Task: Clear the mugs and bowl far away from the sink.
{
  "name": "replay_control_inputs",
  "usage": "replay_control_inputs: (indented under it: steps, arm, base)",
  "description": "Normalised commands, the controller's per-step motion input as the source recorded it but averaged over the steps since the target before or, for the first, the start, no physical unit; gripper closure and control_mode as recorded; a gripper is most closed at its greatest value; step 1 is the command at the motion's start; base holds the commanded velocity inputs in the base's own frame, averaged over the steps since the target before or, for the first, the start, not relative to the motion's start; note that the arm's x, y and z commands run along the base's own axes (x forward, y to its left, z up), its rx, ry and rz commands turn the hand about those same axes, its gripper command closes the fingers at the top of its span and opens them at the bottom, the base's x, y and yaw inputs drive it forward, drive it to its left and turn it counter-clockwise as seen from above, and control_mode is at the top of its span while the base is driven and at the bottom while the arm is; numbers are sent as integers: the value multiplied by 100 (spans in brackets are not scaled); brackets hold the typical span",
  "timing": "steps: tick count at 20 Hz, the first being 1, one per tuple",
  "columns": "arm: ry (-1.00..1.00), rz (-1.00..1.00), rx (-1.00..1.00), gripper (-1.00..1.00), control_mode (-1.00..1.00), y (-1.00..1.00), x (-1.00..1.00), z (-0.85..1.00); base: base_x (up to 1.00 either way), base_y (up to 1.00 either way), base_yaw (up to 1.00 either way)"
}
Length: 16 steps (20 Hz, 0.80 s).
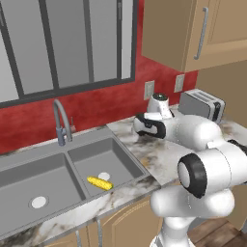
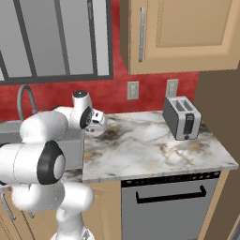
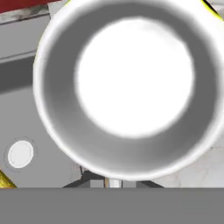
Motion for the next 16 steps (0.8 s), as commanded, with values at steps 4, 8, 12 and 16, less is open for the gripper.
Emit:
replay_control_inputs:
  steps: [4,8,12,16]
  arm:
    - [18,12,-2,100,-100,2,-46,100]
    - [26,16,0,100,-100,6,-46,100]
    - [18,17,0,100,-100,5,-48,98]
    - [0,6,-1,100,-100,0,-78,61]
  base:
    - [0,0,0]
    - [0,0,0]
    - [0,0,0]
    - [0,0,0]
